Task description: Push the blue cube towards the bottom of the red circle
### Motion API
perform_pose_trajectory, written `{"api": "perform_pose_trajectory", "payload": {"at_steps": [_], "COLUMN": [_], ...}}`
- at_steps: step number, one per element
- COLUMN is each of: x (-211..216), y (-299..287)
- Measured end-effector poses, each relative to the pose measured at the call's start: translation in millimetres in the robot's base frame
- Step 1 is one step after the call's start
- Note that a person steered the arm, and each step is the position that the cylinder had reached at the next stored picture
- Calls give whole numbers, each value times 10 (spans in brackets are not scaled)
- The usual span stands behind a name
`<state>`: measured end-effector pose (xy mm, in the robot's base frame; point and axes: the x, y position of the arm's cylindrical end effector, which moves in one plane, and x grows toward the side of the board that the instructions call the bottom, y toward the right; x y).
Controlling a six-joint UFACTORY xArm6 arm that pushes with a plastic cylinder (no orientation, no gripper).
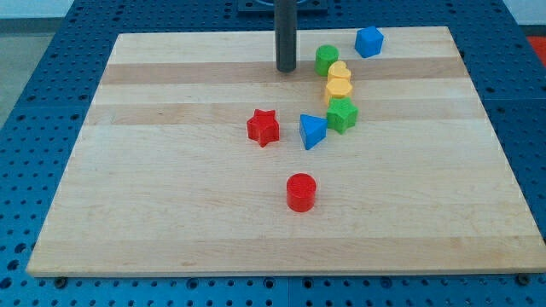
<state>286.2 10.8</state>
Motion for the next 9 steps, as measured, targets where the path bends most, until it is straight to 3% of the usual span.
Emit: {"api": "perform_pose_trajectory", "payload": {"at_steps": [5, 6, 7, 8, 9], "x": [-148, -292, -746, -942, -801], "y": [520, 520, 540, 936, 1403]}}
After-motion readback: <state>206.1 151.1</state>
